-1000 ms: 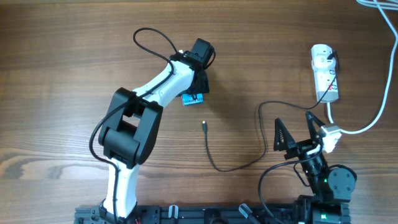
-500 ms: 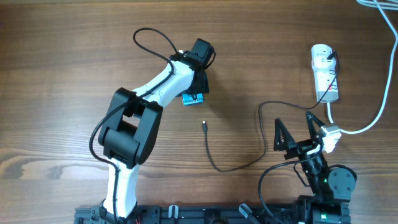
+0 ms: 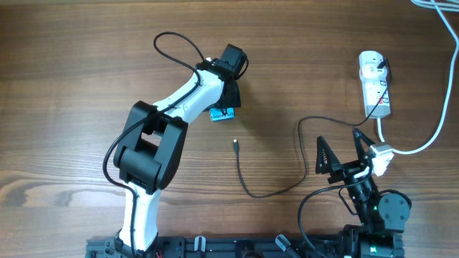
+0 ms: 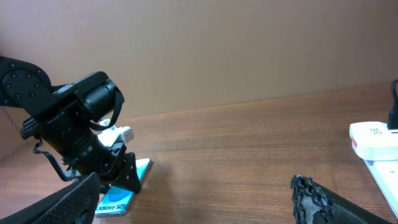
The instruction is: Plug charger to phone and switch on socket
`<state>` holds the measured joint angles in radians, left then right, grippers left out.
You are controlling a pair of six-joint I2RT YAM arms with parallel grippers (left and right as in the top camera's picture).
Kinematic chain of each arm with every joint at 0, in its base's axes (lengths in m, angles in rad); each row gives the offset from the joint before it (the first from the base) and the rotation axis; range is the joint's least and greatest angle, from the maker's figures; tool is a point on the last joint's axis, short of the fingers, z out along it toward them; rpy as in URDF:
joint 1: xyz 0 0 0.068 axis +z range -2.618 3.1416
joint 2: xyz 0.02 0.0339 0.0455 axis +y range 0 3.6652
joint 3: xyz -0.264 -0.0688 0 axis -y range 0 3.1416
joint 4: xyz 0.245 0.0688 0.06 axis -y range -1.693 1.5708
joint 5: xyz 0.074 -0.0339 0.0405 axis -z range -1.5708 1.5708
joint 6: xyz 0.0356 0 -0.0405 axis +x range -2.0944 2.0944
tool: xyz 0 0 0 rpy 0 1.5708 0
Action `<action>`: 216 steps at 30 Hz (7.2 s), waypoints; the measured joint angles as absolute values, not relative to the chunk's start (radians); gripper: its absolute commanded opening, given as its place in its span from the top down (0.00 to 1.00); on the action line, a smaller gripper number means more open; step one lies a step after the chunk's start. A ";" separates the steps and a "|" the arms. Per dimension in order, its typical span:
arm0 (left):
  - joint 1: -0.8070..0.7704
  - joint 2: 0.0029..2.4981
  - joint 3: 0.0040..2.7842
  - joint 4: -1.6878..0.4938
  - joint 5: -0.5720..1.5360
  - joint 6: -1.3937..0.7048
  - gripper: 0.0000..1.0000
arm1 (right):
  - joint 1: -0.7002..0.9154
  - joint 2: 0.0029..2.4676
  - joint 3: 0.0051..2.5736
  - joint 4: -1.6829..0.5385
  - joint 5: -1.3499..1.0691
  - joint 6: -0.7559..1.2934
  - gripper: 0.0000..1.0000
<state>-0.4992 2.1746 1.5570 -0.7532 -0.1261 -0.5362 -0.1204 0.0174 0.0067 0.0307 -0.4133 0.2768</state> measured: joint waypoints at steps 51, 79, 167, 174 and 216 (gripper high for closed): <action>-0.413 2.260 2.060 -1.540 0.381 -0.546 0.96 | -0.120 0.017 0.007 0.031 -0.413 0.277 0.00; -0.413 2.260 2.060 -1.515 0.391 -0.543 0.96 | -0.120 0.017 0.007 0.031 -0.413 0.277 0.00; -0.442 2.260 2.060 -1.230 0.274 -0.942 0.96 | 0.528 1.608 0.792 0.202 -0.125 0.991 0.21; -0.442 2.260 2.060 -1.226 0.274 -0.942 0.96 | 0.528 1.638 0.815 0.203 -0.099 1.019 0.46; -0.416 2.257 2.065 -1.273 0.274 -0.927 0.00 | 0.522 1.670 0.830 0.192 -0.133 1.140 0.95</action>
